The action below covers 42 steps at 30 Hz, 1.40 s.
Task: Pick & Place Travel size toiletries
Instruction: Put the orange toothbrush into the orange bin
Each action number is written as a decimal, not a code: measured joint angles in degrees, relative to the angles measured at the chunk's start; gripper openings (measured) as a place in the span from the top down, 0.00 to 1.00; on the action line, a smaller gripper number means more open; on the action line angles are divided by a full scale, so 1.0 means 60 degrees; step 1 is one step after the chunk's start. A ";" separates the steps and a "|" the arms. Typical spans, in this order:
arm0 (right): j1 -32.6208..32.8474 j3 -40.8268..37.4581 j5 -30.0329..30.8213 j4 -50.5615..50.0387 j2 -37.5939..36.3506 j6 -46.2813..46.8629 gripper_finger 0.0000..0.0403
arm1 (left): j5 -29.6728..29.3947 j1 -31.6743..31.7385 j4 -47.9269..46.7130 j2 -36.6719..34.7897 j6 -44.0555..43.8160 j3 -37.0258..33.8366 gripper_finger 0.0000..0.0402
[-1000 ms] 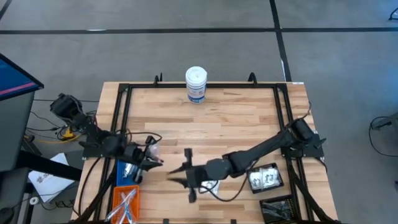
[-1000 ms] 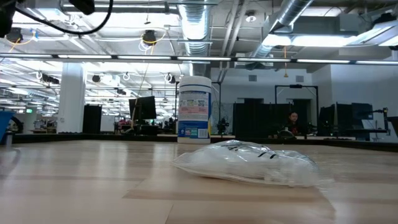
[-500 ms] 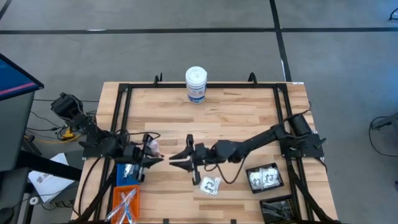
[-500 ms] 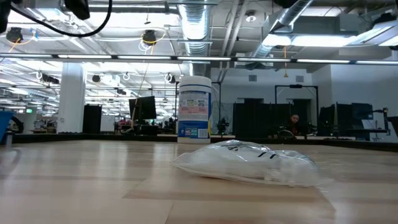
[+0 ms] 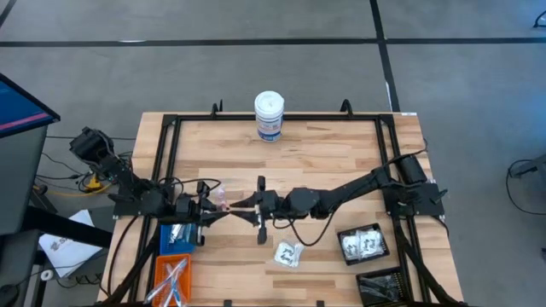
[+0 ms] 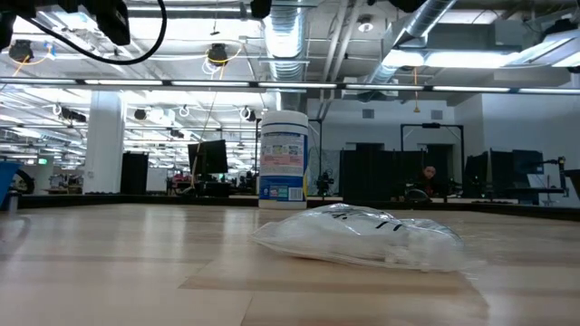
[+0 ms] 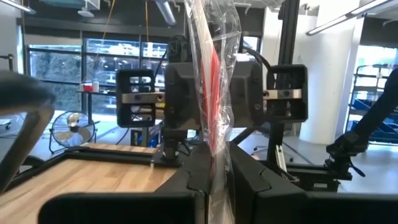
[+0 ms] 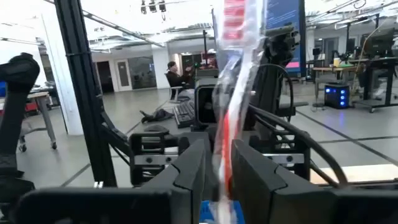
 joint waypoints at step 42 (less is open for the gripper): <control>-0.0198 0.0820 -0.0094 -0.0040 0.0903 0.0330 0.34 | 0.0309 0.0262 -0.0053 0.0208 -0.0282 0.0002 0.96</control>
